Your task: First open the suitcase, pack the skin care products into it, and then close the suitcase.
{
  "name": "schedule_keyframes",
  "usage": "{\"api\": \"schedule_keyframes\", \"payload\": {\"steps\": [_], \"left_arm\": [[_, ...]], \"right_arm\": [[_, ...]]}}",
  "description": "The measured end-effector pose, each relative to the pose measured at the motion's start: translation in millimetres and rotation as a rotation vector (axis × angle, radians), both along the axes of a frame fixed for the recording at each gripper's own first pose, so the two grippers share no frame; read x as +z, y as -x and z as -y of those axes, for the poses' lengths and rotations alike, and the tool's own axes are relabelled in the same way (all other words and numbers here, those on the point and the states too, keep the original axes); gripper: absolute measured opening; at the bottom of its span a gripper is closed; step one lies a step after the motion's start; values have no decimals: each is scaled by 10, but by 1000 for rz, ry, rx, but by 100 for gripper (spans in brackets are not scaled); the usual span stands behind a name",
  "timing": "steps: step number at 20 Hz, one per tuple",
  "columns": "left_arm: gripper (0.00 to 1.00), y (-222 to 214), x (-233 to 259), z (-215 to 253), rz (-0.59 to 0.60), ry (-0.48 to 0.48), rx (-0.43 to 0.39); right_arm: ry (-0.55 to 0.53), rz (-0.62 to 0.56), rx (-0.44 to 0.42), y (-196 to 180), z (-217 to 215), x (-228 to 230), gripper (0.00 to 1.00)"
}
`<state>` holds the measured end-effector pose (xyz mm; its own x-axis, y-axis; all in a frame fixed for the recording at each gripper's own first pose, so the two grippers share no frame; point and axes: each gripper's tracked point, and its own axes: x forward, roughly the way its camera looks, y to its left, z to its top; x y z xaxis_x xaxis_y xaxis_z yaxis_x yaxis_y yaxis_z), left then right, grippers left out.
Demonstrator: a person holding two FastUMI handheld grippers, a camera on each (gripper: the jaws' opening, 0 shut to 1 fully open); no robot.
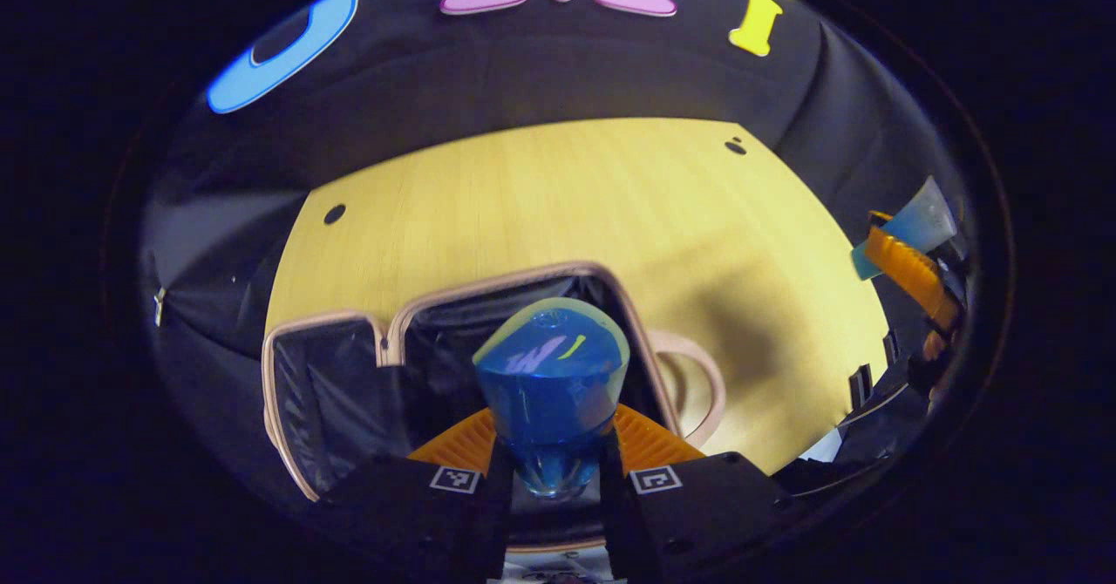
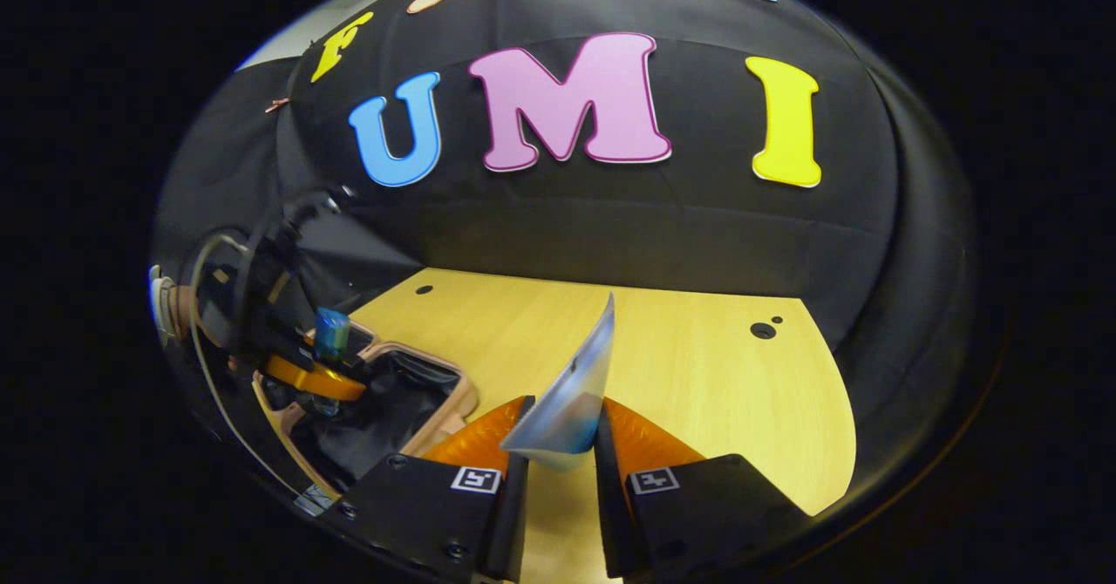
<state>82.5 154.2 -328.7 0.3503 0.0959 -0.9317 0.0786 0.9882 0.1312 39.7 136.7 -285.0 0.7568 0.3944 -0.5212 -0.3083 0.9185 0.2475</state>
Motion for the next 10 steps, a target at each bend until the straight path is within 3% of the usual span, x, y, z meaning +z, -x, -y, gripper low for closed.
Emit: {"api": "schedule_keyframes", "payload": {"steps": [5,10], "left_arm": [[48,589,-712,-171,-269,35,149],[48,868,-986,-346,-390,0,216]], "right_arm": [[7,13,31,257,-221,162,39],[16,15,33,405,-360,214,39]]}}
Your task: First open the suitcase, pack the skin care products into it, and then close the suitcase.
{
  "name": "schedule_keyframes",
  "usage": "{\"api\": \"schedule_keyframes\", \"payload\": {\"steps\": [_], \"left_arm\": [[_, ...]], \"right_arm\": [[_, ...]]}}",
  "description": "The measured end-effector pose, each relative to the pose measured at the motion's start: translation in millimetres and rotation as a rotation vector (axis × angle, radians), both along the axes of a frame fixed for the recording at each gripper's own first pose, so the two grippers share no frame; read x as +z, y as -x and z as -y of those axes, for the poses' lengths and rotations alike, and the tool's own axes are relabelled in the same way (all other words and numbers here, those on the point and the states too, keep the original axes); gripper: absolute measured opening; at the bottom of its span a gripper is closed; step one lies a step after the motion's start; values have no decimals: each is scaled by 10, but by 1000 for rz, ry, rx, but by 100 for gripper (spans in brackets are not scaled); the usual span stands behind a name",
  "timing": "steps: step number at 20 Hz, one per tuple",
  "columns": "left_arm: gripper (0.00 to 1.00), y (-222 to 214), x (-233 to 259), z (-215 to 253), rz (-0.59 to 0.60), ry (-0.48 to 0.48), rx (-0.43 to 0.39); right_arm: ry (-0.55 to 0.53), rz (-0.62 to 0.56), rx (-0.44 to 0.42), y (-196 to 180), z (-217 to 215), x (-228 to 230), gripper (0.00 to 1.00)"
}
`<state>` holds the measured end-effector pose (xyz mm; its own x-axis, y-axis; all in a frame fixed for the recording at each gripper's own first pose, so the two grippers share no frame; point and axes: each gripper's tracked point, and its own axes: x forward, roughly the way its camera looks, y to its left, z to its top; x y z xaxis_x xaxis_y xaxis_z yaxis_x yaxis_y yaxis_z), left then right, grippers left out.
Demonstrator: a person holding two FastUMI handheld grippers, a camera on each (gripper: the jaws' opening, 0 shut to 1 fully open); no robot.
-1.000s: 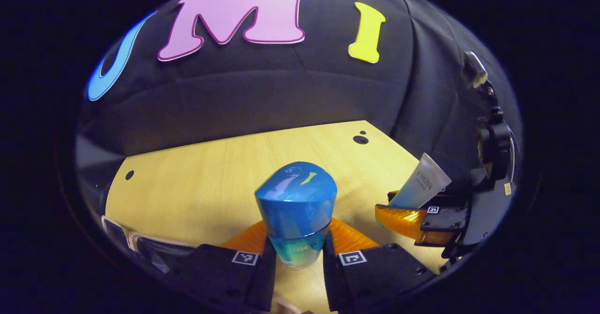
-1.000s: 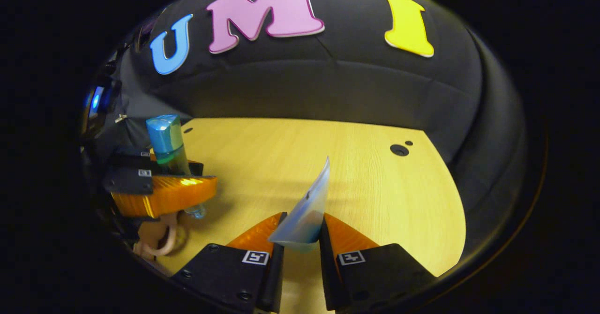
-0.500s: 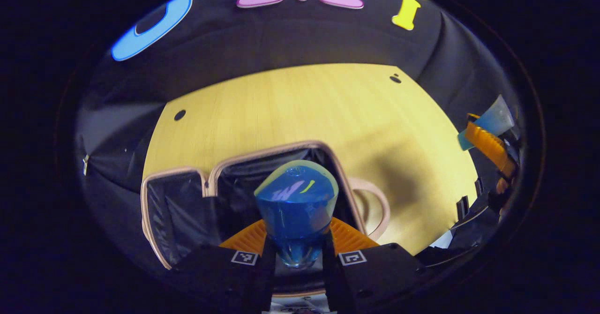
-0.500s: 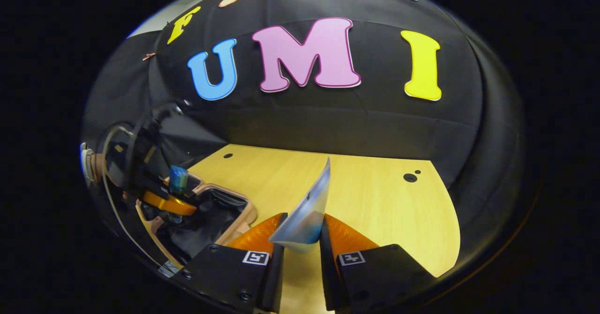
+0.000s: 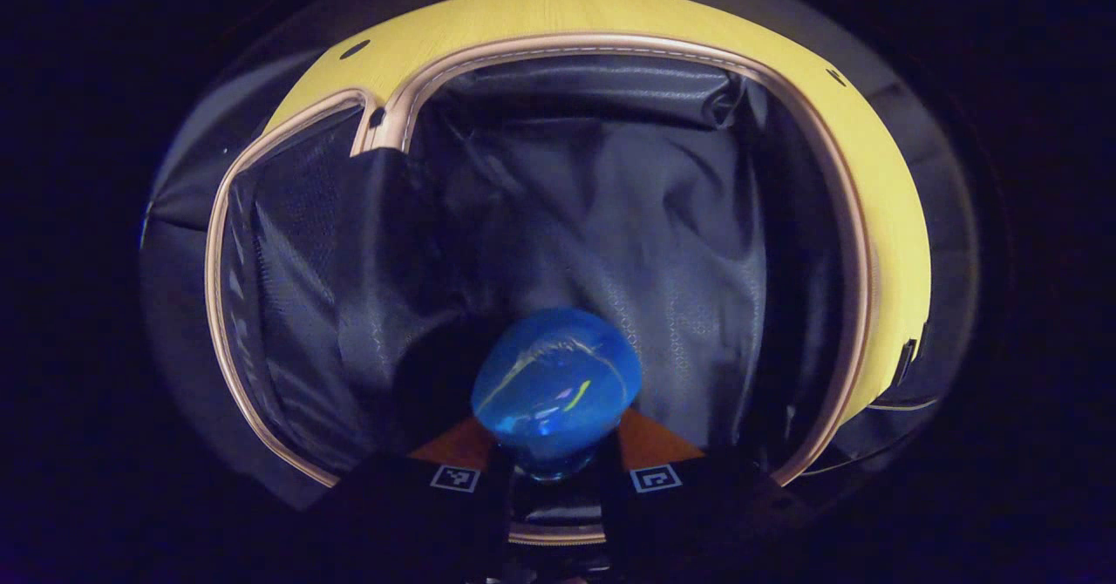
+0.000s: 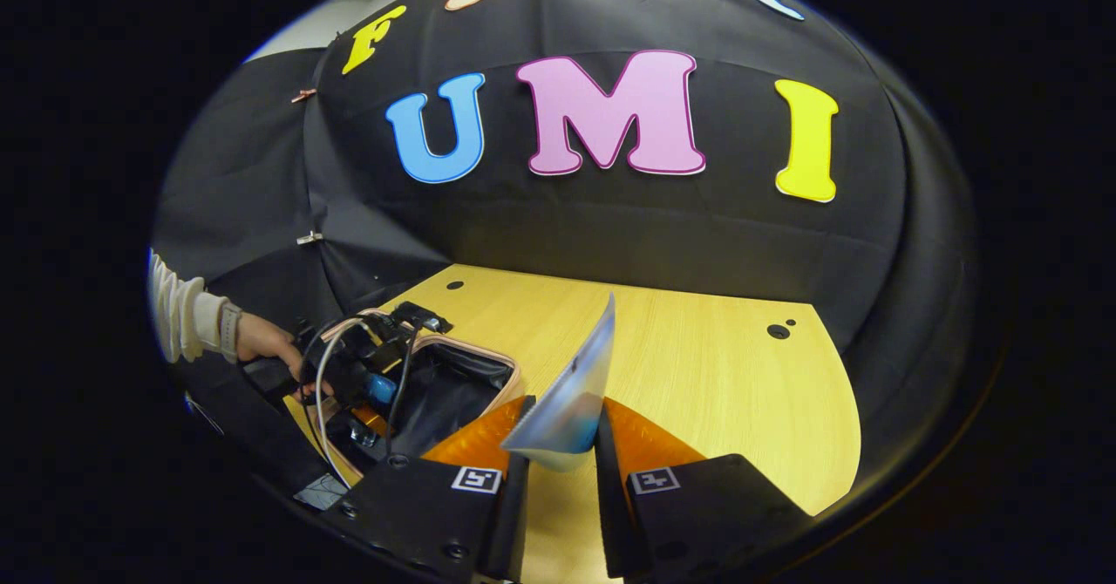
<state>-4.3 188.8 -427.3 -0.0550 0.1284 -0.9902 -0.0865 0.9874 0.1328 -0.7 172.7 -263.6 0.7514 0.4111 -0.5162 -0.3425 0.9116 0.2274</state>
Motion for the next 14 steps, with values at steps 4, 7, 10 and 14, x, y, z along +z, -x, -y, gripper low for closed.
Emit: {"api": "schedule_keyframes", "payload": {"steps": [4,7,10,14], "left_arm": [[48,66,-79,-50,-13,39,43],[52,130,-67,-18,-20,66,46],[64,159,52,75,26,143,37],[71,92,518,59,201,235,18]], "right_arm": [[6,-19,4,42,-148,-26,39],[7,-37,22,62,-324,-65,39],[-5,-64,47,92,-524,-103,39],[-19,-119,94,114,-878,-190,39]]}}
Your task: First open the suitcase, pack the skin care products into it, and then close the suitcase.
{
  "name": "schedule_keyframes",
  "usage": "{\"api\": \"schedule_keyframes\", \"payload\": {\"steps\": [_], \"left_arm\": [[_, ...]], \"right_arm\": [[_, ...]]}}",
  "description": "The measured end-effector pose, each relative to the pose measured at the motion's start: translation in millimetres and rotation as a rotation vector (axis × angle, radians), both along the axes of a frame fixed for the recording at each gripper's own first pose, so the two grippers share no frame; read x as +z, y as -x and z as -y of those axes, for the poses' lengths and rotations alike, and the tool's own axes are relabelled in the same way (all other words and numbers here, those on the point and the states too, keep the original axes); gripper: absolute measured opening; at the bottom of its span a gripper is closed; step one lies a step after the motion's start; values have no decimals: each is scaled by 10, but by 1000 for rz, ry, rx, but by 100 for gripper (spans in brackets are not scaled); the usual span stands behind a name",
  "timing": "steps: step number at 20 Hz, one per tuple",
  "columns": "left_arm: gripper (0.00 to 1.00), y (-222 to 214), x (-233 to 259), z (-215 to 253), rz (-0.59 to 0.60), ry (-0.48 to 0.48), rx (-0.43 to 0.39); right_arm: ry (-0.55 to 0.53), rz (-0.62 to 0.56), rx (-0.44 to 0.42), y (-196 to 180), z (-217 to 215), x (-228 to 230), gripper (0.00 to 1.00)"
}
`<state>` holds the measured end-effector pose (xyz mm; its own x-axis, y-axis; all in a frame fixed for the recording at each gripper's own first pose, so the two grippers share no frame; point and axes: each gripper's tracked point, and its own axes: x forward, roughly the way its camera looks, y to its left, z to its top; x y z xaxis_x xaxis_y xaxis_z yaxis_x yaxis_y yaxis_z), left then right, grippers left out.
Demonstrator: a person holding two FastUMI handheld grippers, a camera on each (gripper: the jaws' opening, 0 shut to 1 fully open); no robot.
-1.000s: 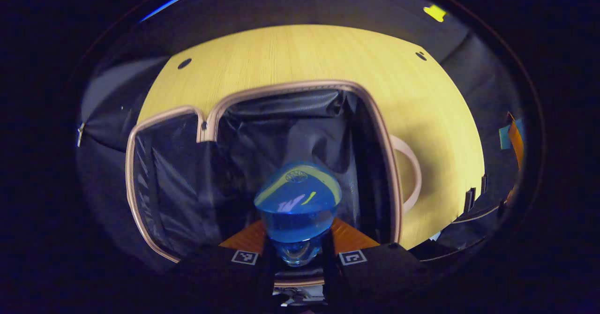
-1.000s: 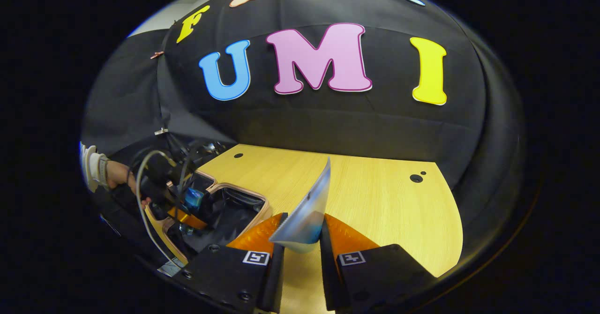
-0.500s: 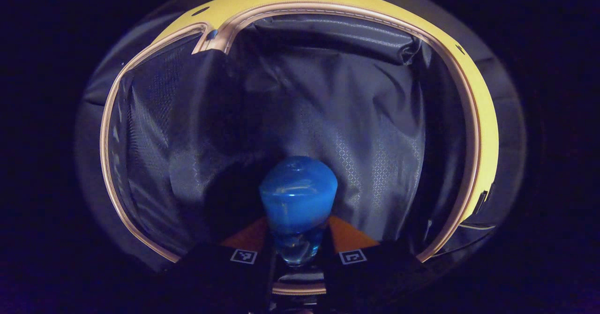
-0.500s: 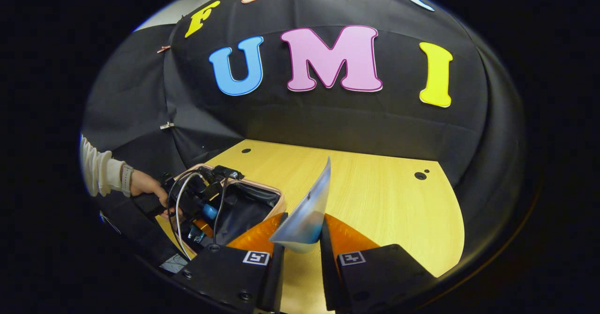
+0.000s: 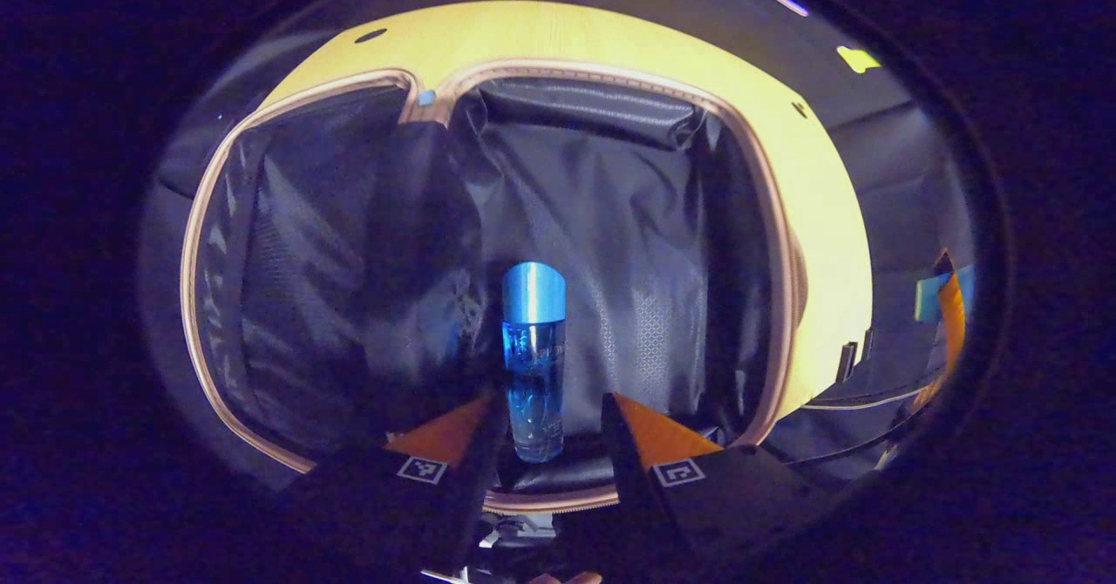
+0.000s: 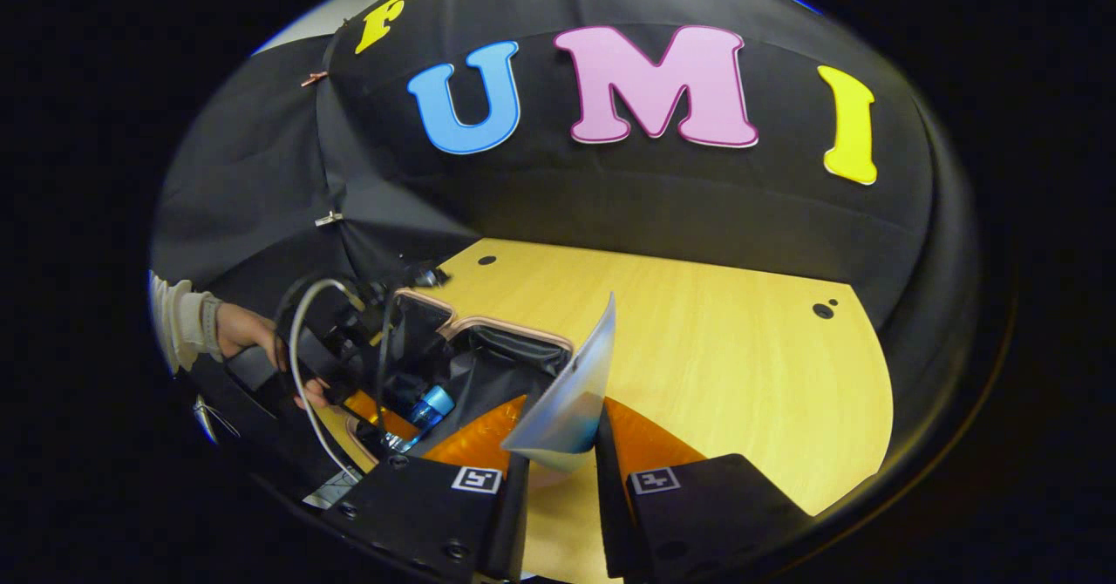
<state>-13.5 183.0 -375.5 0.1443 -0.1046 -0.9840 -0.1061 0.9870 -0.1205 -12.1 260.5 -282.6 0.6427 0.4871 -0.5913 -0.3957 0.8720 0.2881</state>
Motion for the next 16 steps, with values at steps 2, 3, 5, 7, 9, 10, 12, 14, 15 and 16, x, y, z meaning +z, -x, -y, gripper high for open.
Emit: {"api": "schedule_keyframes", "payload": {"steps": [2,3,5,7,9,10,12,14,15,16], "left_arm": [[73,-37,319,-108,107,30,12],[74,-31,442,-189,155,41,19],[80,53,630,-391,213,33,41],[87,194,752,-650,245,9,76],[87,372,797,-955,250,-26,116],[87,466,784,-1102,247,-41,143],[88,661,779,-1373,238,-50,206],[88,790,795,-1627,244,-56,257],[88,842,791,-1745,248,-58,284],[88,905,804,-1871,249,-51,329]], "right_arm": [[-6,-92,72,141,-309,-151,39],[-13,-146,98,222,-460,-228,39],[-52,-303,126,426,-792,-406,39],[-69,-449,110,593,-1001,-621,39],[-14,-578,120,727,-1218,-935,39],[56,-637,142,823,-1254,-1117,39],[174,-734,167,983,-1230,-1336,39],[219,-834,121,1068,-1244,-1441,39],[227,-866,91,1073,-1276,-1497,36],[242,-891,68,1085,-1296,-1567,39]]}}
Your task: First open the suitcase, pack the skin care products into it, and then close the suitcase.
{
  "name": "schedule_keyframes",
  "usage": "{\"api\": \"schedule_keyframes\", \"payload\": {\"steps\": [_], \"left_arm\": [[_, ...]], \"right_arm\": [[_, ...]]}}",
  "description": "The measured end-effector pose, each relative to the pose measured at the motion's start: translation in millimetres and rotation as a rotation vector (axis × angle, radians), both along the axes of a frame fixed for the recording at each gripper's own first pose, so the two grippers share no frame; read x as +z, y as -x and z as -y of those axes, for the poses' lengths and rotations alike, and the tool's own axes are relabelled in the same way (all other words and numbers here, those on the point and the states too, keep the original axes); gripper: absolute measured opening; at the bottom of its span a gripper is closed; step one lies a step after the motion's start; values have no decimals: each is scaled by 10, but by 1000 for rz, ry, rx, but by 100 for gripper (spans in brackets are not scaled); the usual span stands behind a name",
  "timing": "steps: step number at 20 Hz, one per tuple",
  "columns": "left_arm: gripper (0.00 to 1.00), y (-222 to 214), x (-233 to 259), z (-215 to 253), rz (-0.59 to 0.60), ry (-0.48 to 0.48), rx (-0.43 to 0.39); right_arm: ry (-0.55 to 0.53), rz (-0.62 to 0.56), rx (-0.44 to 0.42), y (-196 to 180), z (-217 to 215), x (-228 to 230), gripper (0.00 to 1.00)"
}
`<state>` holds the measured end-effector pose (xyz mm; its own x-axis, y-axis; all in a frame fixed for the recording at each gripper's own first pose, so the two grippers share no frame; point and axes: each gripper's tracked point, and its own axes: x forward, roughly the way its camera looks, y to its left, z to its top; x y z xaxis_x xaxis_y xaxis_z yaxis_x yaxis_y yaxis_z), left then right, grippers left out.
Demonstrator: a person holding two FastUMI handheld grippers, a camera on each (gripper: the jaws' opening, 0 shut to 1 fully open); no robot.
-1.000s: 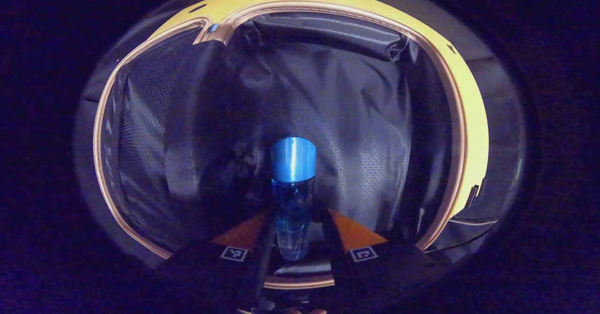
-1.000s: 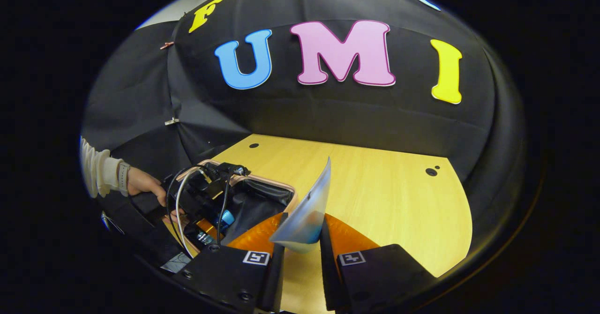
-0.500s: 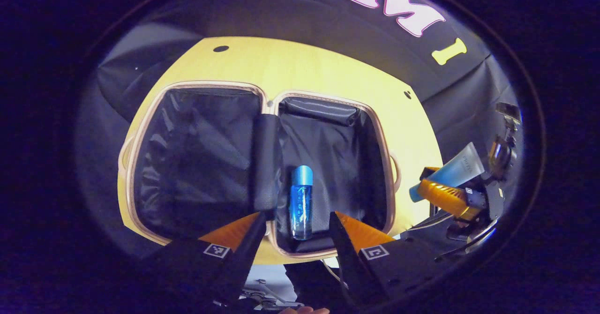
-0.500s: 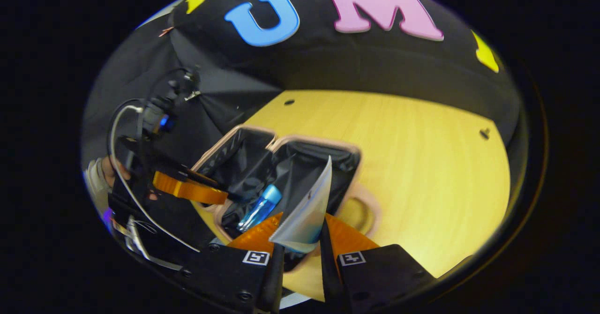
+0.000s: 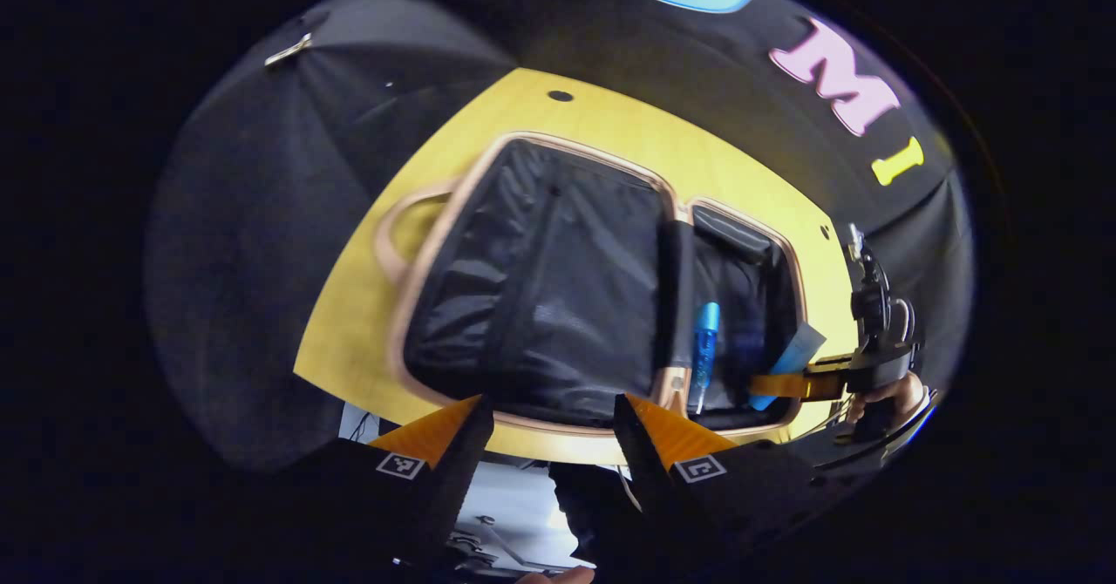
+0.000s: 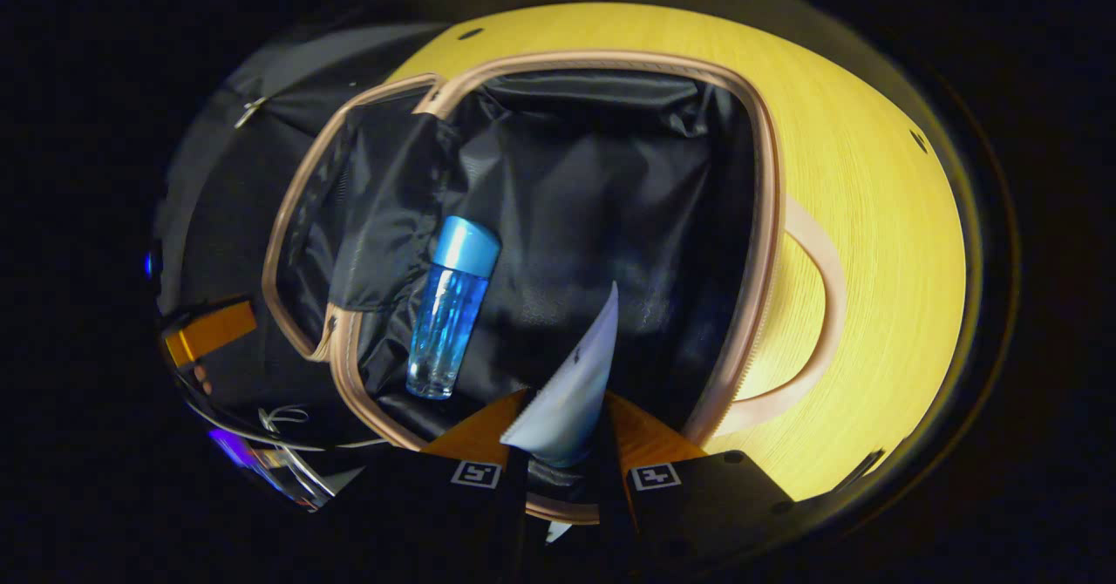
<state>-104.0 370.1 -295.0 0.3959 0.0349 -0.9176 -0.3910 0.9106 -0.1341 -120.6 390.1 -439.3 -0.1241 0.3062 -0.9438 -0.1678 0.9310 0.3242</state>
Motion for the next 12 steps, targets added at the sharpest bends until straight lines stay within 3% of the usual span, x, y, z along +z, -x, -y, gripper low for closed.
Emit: {"api": "schedule_keyframes", "payload": {"steps": [1,2,3,4,7,9,12], "left_arm": [[88,54,-4,-146,2,31,46],[88,43,-37,-299,3,30,73],[88,23,-42,-370,6,26,90],[88,-21,-45,-423,10,33,107],[88,-152,5,-614,25,48,137],[88,-252,-11,-785,29,28,143],[88,-482,36,-1077,43,5,175]], "right_arm": [[48,-34,-25,-13,-6,-80,32],[66,-62,-45,15,-34,-133,39],[76,-78,-48,38,-33,-157,33],[82,-69,-52,28,-35,-181,40],[49,-49,-73,-4,-104,-119,43],[-30,-24,-99,-56,-274,49,58],[-126,116,-50,-182,-393,434,98]]}}
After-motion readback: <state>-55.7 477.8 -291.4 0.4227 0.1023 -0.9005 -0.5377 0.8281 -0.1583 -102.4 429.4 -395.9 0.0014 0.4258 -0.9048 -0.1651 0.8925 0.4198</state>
